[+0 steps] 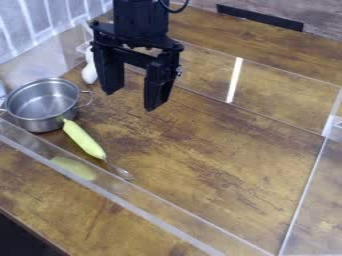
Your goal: Move the green spoon to the right
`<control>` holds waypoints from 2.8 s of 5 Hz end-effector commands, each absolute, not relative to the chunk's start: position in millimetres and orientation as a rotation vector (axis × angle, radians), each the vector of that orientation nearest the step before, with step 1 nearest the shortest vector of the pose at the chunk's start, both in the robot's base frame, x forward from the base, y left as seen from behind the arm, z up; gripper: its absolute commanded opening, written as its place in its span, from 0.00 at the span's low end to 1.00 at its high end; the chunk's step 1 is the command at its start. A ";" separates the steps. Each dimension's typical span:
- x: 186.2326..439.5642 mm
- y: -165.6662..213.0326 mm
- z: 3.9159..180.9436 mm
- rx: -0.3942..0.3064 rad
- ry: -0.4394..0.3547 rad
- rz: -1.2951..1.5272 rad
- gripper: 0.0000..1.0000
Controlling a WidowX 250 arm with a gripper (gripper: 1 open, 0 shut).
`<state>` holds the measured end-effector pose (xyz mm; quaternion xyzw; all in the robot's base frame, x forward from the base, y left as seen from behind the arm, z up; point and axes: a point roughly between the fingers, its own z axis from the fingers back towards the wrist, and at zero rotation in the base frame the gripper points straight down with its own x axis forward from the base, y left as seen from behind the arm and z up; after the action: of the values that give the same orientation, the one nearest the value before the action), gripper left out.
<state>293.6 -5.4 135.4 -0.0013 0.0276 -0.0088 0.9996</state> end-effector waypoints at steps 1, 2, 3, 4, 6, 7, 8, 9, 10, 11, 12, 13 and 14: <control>287.0 -3.6 126.0 -0.006 0.091 -0.032 1.00; 284.2 2.1 110.4 -0.013 0.126 0.008 1.00; 284.7 26.1 104.2 -0.017 0.111 0.104 1.00; 283.6 57.8 109.4 -0.021 0.085 0.293 1.00; 297.9 82.1 104.1 -0.083 0.039 0.791 1.00; 307.1 71.9 96.6 -0.129 0.031 1.016 1.00; 318.6 68.1 97.6 -0.158 0.036 1.126 1.00; 325.1 67.9 94.4 -0.166 0.037 1.198 1.00; 326.0 66.7 89.2 -0.172 0.039 1.233 1.00; 327.5 64.2 84.5 -0.176 0.043 1.257 1.00; 322.3 71.1 95.4 -0.182 0.046 1.295 1.00; 316.1 78.3 106.7 -0.185 0.050 1.329 1.00; 311.3 86.1 118.3 -0.192 0.053 1.361 1.00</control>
<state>307.7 80.7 91.6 -0.0748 0.0661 0.6267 0.7729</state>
